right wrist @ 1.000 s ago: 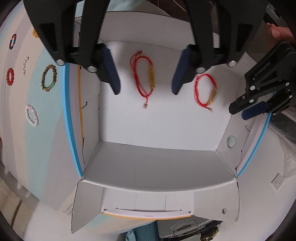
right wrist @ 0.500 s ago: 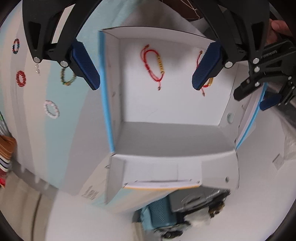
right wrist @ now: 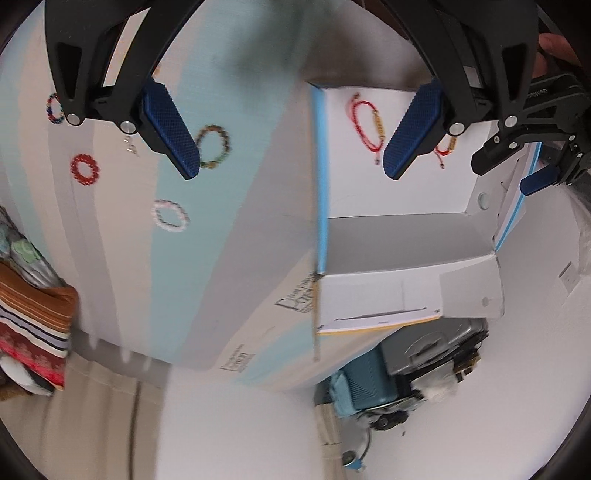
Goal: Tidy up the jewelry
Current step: 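Withdraw both tools from the box back over the bed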
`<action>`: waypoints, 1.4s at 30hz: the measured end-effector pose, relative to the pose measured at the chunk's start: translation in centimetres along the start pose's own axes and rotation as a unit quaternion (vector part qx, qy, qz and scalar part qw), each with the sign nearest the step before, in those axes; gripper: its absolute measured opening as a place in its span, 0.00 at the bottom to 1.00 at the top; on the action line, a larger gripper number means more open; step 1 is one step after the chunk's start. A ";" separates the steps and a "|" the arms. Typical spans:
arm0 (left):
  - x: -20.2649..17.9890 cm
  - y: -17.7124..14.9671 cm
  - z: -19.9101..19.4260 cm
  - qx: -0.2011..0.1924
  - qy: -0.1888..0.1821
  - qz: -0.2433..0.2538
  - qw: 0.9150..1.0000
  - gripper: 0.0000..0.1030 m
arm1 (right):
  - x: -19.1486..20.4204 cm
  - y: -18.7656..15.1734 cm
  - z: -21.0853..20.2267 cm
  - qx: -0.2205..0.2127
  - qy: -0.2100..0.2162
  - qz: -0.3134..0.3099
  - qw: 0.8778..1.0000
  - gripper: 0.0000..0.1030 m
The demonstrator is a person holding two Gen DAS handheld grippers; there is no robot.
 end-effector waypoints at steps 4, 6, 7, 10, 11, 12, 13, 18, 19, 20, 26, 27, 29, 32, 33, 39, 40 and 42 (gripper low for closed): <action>-2.4 0.3 -0.5 -0.007 -0.014 0.008 1.000 0.95 | -3.1 -0.3 -1.5 -0.008 -0.016 0.013 1.000 0.93; -3.9 0.4 -0.7 -0.010 -0.022 0.017 1.000 0.95 | -4.8 -0.6 -2.3 -0.011 -0.025 0.019 0.999 0.93; -4.7 0.4 -0.9 -0.011 -0.026 0.021 0.999 0.95 | -5.4 -0.7 -2.6 -0.012 -0.028 0.022 0.999 0.93; -6.5 0.5 -1.2 -0.015 -0.036 0.029 0.999 0.95 | -7.6 -1.0 -3.8 -0.016 -0.041 0.029 0.999 0.93; -7.4 0.6 -1.3 -0.017 -0.041 0.032 0.999 0.95 | -8.2 -1.0 -4.1 -0.017 -0.043 0.031 0.998 0.93; -8.0 0.5 -1.4 -0.017 -0.044 0.035 0.998 0.95 | -8.9 -1.1 -4.4 -0.017 -0.047 0.034 0.998 0.93; -8.8 0.5 -1.6 -0.019 -0.048 0.039 0.998 0.95 | -9.9 -1.2 -5.0 -0.019 -0.052 0.039 0.998 0.93; -12.2 0.3 -1.9 -0.024 -0.065 0.050 0.996 0.95 | -14.0 -2.1 -6.6 -0.021 -0.074 0.057 0.995 0.93; -13.0 0.2 -1.9 -0.023 -0.069 0.054 0.996 0.95 | -14.8 -2.2 -6.9 -0.021 -0.078 0.060 0.995 0.93; -13.6 0.1 -2.0 -0.023 -0.072 0.057 0.995 0.95 | -15.7 -2.5 -7.1 -0.025 -0.089 0.064 0.994 0.93; -18.0 -0.6 -2.4 -0.026 -0.099 0.076 0.992 0.95 | -20.2 -3.8 -8.7 -0.026 -0.115 0.085 0.989 0.93; -18.7 -0.7 -2.4 -0.025 -0.102 0.078 0.991 0.95 | -20.9 -4.0 -8.9 -0.027 -0.119 0.088 0.989 0.93; -20.0 -0.8 -2.3 -0.025 -0.109 0.082 0.990 0.95 | -22.1 -4.5 -9.5 -0.028 -0.126 0.092 0.987 0.93; -22.0 -1.2 -2.0 -0.020 -0.121 0.085 0.989 0.95 | -24.0 -5.0 -10.1 -0.028 -0.136 0.097 0.986 0.93; -22.7 -1.4 -1.9 -0.019 -0.126 0.086 0.988 0.95 | -24.5 -5.2 -10.2 -0.028 -0.140 0.098 0.985 0.93; -26.8 -2.9 -0.8 -0.009 -0.153 0.103 0.983 0.94 | -28.2 -6.9 -10.7 -0.021 -0.160 0.106 0.981 0.93; -27.2 -3.1 -0.6 -0.008 -0.156 0.105 0.982 0.94 | -29.0 -7.3 -10.7 -0.018 -0.164 0.108 0.980 0.93; -28.6 -3.8 0.0 -0.005 -0.164 0.112 0.980 0.94 | -30.4 -8.1 -10.5 -0.013 -0.170 0.110 0.979 0.93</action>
Point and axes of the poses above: each gripper's, at about its wrist camera, not at the fingertips, and z roughly the way its jaws point, x to its left, y to its top, the point moved 8 cm from there along z, roughly the way its jaws point, and after that the axes turned 14 degrees about -x, right-handed, at the moved point
